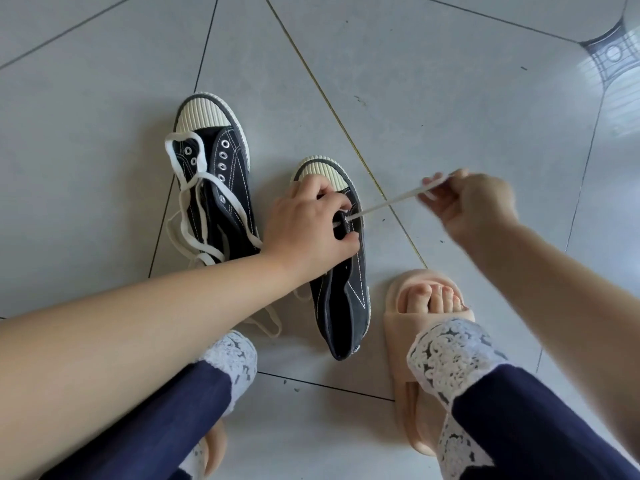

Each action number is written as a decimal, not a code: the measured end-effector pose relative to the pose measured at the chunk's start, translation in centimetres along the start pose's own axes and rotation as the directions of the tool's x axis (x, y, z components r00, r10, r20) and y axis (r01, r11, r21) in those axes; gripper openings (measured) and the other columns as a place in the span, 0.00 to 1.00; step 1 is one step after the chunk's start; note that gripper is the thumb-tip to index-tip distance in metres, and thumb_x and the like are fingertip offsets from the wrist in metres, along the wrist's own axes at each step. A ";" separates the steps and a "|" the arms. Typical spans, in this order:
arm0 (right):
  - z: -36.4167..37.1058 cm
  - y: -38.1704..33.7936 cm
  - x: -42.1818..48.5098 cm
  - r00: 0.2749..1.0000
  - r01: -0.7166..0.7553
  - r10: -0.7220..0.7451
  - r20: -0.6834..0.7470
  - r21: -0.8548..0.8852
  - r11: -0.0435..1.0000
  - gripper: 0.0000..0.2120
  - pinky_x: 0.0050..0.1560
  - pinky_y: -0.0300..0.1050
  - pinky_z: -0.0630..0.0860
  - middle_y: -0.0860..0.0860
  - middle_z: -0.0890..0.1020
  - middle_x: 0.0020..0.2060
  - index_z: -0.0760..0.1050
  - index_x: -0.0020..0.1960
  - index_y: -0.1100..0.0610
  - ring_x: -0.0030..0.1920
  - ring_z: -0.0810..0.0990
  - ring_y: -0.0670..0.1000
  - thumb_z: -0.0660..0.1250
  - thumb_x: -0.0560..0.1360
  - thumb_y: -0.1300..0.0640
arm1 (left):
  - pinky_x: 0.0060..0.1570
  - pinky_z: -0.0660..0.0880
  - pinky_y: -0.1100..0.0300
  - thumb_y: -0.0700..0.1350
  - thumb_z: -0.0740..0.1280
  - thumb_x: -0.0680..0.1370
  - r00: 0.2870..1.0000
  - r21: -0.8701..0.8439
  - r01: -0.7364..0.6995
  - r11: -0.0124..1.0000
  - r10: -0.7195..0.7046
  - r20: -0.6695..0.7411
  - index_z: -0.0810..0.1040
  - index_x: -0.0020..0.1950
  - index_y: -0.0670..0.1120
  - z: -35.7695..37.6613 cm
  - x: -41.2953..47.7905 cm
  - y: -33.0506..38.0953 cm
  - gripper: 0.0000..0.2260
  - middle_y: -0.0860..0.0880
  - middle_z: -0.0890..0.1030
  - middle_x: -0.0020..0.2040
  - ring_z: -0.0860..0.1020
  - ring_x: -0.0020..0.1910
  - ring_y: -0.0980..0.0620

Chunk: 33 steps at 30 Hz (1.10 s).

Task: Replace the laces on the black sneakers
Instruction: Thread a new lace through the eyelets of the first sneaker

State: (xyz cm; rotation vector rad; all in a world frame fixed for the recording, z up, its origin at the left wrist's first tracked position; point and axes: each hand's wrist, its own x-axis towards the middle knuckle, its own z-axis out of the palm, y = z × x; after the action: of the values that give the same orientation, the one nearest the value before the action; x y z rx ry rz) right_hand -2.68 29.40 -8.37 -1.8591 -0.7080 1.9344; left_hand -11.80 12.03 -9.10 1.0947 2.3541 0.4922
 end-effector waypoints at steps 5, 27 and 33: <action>-2.2 -4.0 2.1 0.987 0.144 -0.142 -0.079 0.016 0.989 0.16 0.22 0.31 0.60 0.49 0.66 0.21 0.63 0.35 0.55 0.20 0.63 0.46 0.46 0.75 0.70 | 0.53 0.66 0.57 0.52 0.69 0.68 1.000 -0.013 -0.005 1.000 0.005 0.006 0.78 0.55 0.48 -0.1 0.1 0.0 0.17 0.50 0.71 0.55 0.71 0.55 0.49; -3.0 -2.9 1.6 0.775 0.418 -0.545 0.319 -0.906 0.064 0.10 0.30 0.40 0.65 0.49 0.74 0.26 0.77 0.42 0.62 0.29 0.70 0.50 0.63 0.73 0.55 | 0.52 0.63 0.55 0.53 0.71 0.67 0.999 0.016 -0.048 0.999 0.048 -0.023 0.79 0.54 0.48 0.0 -0.4 -0.7 0.17 0.48 0.74 0.54 0.69 0.53 0.46; -2.6 -2.6 1.1 0.786 0.448 -0.514 0.344 -0.890 0.089 0.07 0.32 0.40 0.67 0.48 0.75 0.29 0.77 0.42 0.58 0.33 0.73 0.51 0.65 0.72 0.53 | 0.53 0.61 0.56 0.54 0.70 0.68 0.998 0.012 -0.055 0.998 0.055 -0.005 0.78 0.56 0.49 -0.1 -0.4 -0.9 0.19 0.49 0.73 0.55 0.69 0.54 0.47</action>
State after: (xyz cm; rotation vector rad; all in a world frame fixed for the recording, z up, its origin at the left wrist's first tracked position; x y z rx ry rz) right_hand -0.42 32.41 -7.76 -1.6942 -2.5518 0.8909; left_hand -12.19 11.13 -9.37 1.1681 2.3397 0.5025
